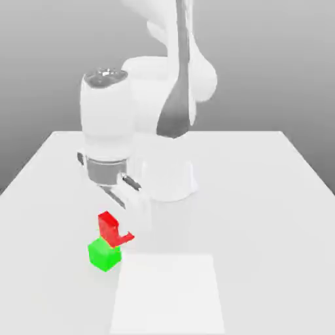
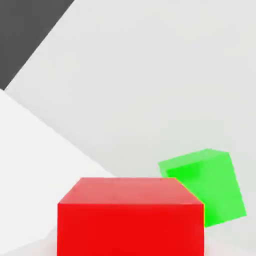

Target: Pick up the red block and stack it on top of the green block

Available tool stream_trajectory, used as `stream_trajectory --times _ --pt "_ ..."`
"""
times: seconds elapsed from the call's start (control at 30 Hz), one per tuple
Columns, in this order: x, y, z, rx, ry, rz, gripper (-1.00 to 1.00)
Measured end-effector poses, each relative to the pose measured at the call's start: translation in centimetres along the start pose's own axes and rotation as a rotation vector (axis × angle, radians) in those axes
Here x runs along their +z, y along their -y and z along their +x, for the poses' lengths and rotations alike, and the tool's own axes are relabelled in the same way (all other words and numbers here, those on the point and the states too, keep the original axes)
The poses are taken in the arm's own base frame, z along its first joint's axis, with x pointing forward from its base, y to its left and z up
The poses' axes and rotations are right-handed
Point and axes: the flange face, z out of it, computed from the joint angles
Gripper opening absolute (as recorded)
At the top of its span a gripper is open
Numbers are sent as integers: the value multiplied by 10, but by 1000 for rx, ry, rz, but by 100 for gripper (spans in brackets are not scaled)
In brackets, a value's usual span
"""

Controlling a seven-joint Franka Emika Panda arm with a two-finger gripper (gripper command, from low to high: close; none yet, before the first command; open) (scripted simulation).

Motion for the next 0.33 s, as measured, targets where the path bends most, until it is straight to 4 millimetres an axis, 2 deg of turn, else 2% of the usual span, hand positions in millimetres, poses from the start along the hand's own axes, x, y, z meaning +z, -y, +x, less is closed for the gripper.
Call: stream_trajectory --times 0.07,0.23,0.27,0.33 --pt "12 -5 7 11 4 1 -100" --pt "55 -7 8 15 5 1 -100" --pt "60 -8 8 14 5 1 100" --pt "60 -8 7 12 5 1 100"
